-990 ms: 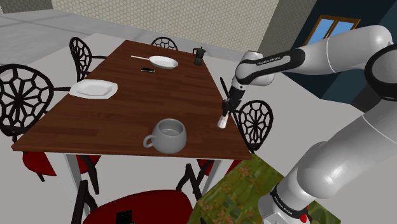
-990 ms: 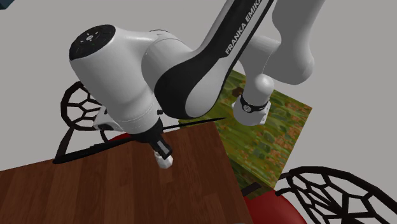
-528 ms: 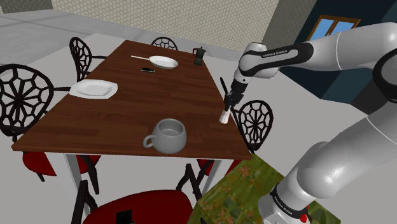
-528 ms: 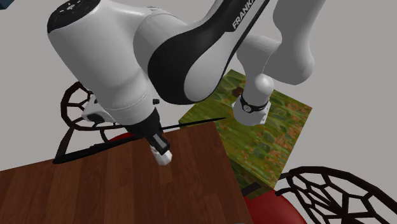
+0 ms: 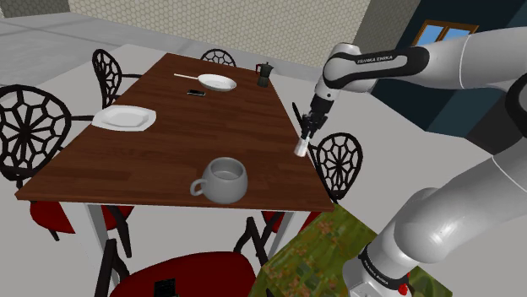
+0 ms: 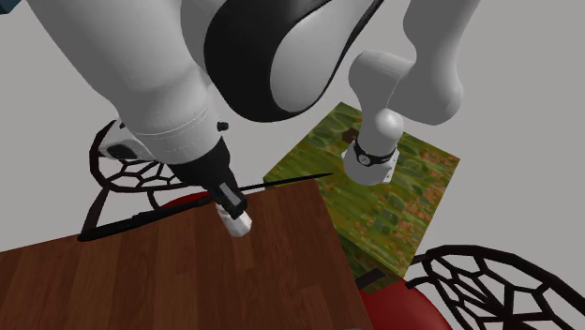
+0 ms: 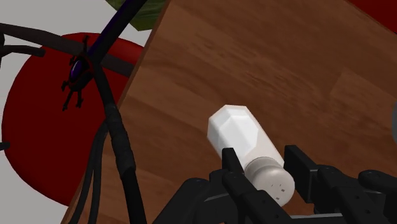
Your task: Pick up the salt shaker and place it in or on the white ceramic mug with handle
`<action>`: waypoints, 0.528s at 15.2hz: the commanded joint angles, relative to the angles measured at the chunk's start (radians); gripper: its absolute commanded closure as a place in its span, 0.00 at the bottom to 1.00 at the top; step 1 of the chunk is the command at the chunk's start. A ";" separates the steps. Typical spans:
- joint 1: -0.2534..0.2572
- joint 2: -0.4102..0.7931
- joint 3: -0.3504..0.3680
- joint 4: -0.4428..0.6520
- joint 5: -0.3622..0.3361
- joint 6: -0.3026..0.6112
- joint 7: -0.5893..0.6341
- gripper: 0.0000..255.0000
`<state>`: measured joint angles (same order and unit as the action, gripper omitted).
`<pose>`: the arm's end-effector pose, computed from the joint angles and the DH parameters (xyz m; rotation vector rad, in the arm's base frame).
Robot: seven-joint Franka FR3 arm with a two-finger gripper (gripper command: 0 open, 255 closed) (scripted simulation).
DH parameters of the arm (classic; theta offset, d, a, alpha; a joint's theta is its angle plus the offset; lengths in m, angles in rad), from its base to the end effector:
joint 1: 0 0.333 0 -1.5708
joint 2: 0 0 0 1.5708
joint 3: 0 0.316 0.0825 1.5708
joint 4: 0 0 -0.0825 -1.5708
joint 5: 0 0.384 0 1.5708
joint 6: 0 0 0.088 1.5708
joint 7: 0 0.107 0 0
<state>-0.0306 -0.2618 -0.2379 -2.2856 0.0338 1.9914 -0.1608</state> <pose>0.4476 -0.1248 0.4526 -3.0387 0.1720 0.0302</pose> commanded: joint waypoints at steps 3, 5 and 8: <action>0.000 -0.014 0.003 0.044 -0.003 -0.058 0.007 1.00; 0.000 -0.020 0.005 0.066 -0.004 -0.085 0.010 1.00; 0.001 -0.027 0.007 0.099 -0.006 -0.125 0.015 1.00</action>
<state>-0.0304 -0.2888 -0.2320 -2.2018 0.0281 1.8817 -0.1476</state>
